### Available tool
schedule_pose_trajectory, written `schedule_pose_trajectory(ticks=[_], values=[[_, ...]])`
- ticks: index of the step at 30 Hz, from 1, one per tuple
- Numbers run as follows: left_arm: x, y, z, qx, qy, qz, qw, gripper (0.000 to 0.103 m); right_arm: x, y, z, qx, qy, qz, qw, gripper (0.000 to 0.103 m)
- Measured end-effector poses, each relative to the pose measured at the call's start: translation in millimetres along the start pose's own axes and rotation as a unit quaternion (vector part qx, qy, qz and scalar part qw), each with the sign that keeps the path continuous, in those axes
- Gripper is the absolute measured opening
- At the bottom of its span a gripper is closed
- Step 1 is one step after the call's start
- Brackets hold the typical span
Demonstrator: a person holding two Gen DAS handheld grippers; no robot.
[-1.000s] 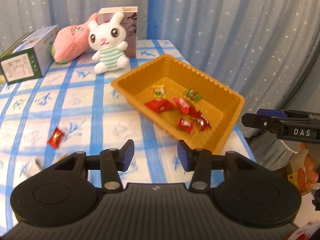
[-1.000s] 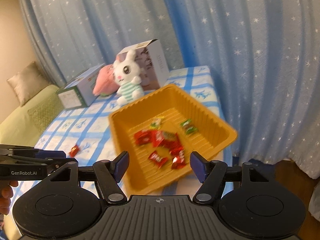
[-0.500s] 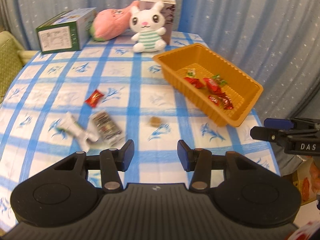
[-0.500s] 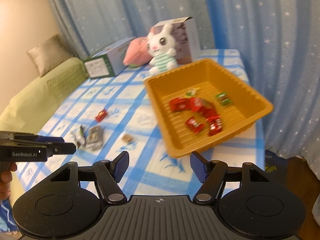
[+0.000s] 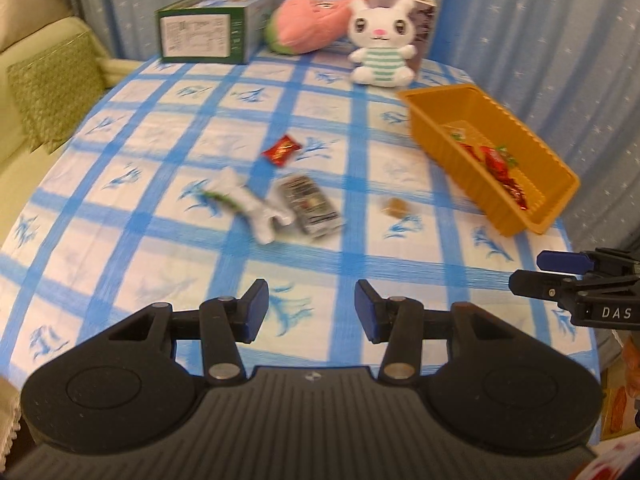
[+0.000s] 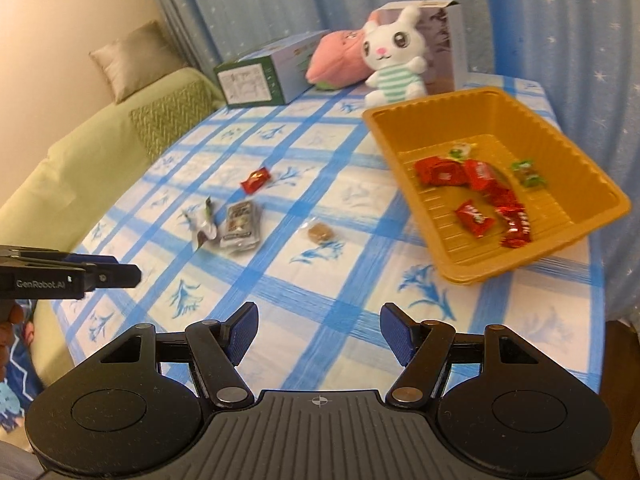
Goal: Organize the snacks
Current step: 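Move both grippers back toward the remaining snacks on the cloth, then grasp the clear biscuit packet with the right gripper while the left grasps the white-and-green bar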
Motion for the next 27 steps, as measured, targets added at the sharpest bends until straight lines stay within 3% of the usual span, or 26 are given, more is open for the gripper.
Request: schedule_pose_trajectory(ticks=[16,27], values=[[65,4,-5,0.0,-0.056,0.04,0.9976,0.044,15,1,-70,0.012,-0.02,0.1,0.995,0.067],[92,2,-20,0.01,-0.074,0.054,0.9958,0.044,4,-18,-118,0.017,-0.023,0.162,0.986,0.046]])
Point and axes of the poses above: each gripper's, at about its wrist camera, not at the fingertips, and z roughly against the way its jaws point, x to its left, y to its underside, the point moved 9 cm from there along -z, roughly the way its jaws point, and after that the axes turned 11 degrees about -x, right-handed, at the moved point
